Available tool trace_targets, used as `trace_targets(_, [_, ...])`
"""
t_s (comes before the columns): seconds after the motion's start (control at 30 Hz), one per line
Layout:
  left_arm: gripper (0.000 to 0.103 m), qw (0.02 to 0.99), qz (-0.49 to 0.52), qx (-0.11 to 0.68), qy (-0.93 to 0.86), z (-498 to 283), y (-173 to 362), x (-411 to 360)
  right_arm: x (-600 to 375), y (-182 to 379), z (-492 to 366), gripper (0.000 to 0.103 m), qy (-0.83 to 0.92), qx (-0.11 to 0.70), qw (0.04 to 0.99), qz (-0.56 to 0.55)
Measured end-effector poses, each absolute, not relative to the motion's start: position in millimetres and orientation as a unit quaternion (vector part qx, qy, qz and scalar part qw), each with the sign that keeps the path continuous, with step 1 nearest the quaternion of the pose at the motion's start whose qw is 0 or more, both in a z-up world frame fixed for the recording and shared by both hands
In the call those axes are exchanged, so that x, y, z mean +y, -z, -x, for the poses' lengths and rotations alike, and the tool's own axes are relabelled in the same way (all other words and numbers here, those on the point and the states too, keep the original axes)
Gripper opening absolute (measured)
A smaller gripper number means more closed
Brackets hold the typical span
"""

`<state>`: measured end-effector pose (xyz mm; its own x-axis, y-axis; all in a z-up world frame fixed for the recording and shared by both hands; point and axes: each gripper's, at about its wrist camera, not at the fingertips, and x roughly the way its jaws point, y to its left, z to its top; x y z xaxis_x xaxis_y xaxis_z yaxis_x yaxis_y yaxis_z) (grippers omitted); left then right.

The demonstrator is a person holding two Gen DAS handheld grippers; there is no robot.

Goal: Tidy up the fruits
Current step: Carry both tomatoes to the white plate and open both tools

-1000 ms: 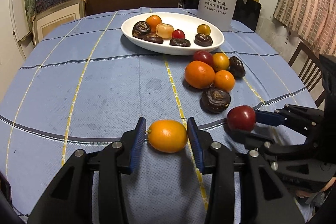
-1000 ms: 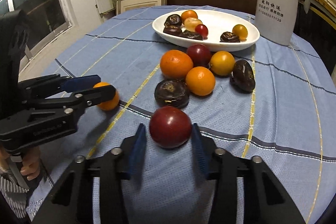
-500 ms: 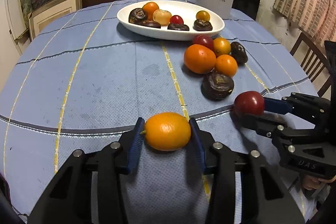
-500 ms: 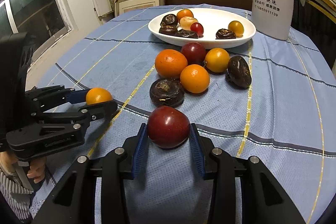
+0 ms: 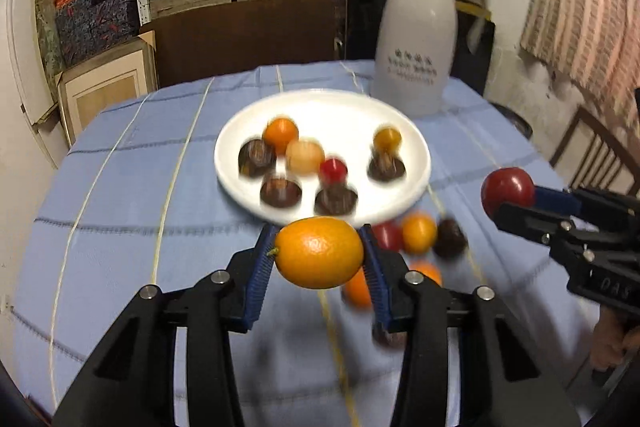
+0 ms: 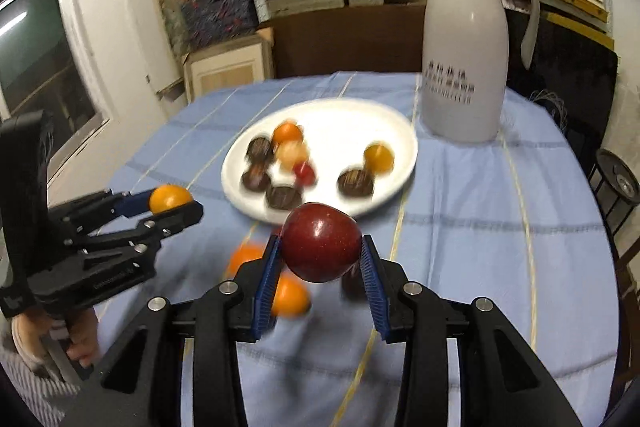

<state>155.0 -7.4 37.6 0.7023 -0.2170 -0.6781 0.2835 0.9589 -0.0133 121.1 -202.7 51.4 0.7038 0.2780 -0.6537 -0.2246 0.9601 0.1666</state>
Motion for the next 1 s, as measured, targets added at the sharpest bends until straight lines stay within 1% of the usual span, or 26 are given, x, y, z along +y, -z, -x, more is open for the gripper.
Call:
trace_targets(0.13, [0.042,0.916,-0.026,0.377,0.131,-204,-28,-15,-195,-44,-167,0.040,-0.141,0.367,0.918,-0.054])
trace_targets(0.33, [0.042,0.908,-0.016,0.401,0.122,-254,-1,-18,-177,-11,-215,0.041,-0.152,0.397,0.903,-0.055])
trace_targets(0.37, [0.042,0.907,-0.012,0.403,0.121,-258,2,-17,-177,-6,-220,0.042,-0.152,0.402,0.901,-0.055])
trace_targets(0.47, [0.050,0.905,0.002,0.406,0.124,-262,7,-12,-185,-3,-220,0.042,-0.149,0.398,0.903,-0.065])
trace_targets(0.53, [0.052,0.907,-0.005,0.403,0.121,-256,4,-11,-192,-7,-217,0.042,-0.148,0.395,0.903,-0.079])
trace_targets(0.57, [0.056,0.910,-0.009,0.398,0.118,-252,2,-11,-197,-11,-212,0.042,-0.149,0.390,0.904,-0.087])
trace_targets(0.6, [0.062,0.913,-0.012,0.391,0.114,-245,-3,-11,-200,-15,-206,0.043,-0.147,0.385,0.907,-0.090])
trace_targets(0.63, [0.064,0.916,-0.015,0.385,0.111,-236,-7,-11,-203,-19,-201,0.043,-0.145,0.380,0.909,-0.092])
trace_targets(0.67, [0.068,0.920,-0.017,0.376,0.108,-225,-11,-9,-208,-24,-192,0.046,-0.142,0.372,0.912,-0.098])
trace_targets(0.7, [0.069,0.922,-0.015,0.372,0.108,-216,-13,-6,-212,-26,-185,0.050,-0.140,0.367,0.914,-0.103])
trace_targets(0.77, [0.069,0.922,-0.007,0.370,0.110,-198,-14,-1,-220,-27,-171,0.053,-0.136,0.360,0.916,-0.115])
trace_targets(1.0, [0.069,0.918,-0.015,0.378,0.120,-140,5,-7,-242,-1,-130,0.054,-0.111,0.371,0.913,-0.130])
